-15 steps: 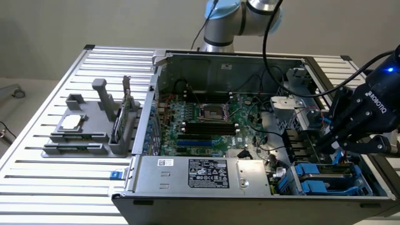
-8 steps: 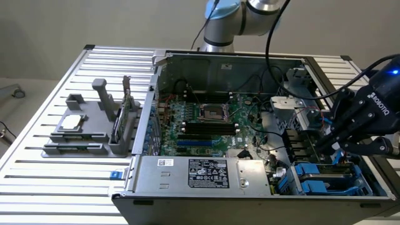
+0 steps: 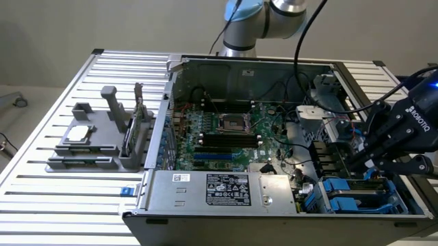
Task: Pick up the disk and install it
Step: 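Insert the second disk wire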
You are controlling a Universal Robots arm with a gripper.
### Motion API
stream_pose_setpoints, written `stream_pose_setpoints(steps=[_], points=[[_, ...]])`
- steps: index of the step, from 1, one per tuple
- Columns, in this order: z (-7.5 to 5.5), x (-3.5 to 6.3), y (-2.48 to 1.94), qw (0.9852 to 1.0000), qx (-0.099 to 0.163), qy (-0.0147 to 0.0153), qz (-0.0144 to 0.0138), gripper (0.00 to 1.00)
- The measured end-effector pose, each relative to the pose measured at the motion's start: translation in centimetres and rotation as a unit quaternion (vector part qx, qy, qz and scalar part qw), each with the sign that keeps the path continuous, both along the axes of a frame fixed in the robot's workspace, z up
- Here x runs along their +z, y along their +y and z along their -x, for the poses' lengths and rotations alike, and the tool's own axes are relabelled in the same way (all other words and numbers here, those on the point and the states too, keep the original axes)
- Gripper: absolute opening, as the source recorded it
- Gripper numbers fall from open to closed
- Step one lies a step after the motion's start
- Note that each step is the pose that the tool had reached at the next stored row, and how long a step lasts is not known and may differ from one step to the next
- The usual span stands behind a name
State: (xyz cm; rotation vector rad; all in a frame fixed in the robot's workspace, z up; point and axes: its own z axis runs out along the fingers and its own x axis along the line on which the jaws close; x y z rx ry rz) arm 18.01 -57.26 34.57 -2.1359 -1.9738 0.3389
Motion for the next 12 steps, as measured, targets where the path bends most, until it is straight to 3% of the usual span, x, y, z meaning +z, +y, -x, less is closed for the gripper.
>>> stream_pose_setpoints(steps=[12], points=[[-0.86,-0.96,-0.73,0.9997,-0.001,0.0226,-0.0007,0.16]])
